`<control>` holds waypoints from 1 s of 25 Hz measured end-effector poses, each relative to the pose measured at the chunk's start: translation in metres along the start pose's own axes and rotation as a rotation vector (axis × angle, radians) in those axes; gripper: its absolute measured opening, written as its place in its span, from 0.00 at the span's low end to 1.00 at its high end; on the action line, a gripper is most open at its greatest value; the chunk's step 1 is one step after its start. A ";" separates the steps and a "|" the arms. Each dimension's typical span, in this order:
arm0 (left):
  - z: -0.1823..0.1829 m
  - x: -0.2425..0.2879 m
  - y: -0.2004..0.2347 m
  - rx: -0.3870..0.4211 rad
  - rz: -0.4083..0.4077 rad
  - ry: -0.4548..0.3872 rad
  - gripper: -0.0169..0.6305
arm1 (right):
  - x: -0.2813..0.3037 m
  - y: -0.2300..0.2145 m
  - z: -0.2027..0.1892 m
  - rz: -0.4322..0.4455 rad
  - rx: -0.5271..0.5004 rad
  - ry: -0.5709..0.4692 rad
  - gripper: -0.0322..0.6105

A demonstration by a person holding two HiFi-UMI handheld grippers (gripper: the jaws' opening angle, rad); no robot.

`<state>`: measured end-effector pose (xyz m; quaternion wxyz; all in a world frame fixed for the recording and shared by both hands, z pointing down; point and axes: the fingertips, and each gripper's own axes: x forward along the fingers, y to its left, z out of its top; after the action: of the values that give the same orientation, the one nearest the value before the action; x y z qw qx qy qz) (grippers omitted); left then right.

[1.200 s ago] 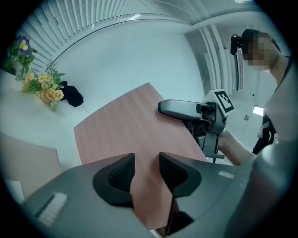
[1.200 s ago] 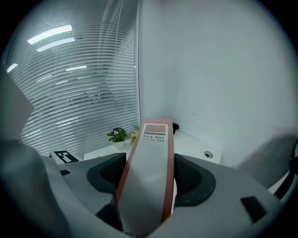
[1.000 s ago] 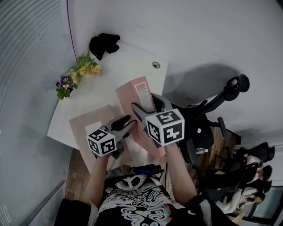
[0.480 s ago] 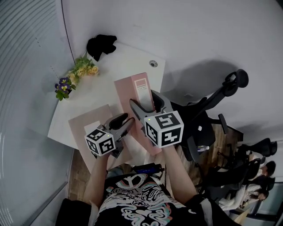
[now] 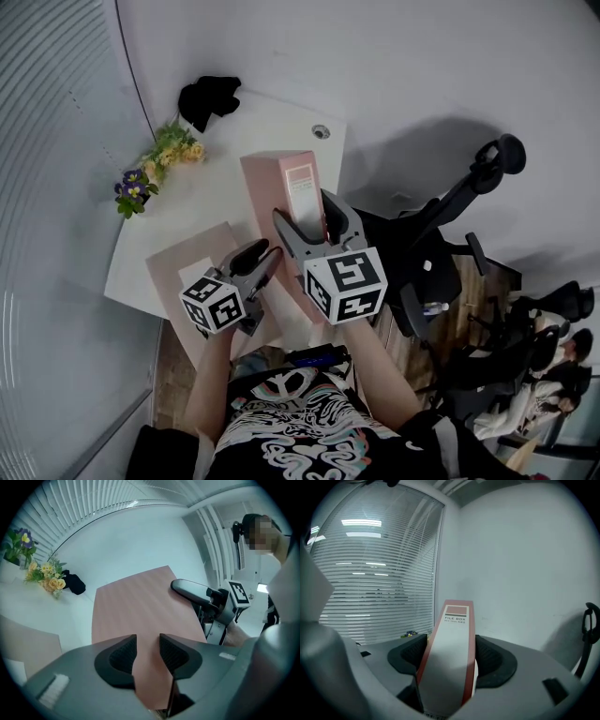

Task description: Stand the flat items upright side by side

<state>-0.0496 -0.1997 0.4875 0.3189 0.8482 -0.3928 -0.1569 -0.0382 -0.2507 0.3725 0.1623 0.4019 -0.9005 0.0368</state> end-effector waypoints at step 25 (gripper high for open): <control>-0.005 -0.004 0.003 -0.025 0.023 -0.026 0.23 | -0.040 0.010 -0.006 -0.094 -0.017 -0.270 0.55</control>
<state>-0.0512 -0.1957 0.4931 0.3262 0.8374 -0.4046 -0.1693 -0.0190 -0.2149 0.3663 0.0446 0.4437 -0.8945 -0.0328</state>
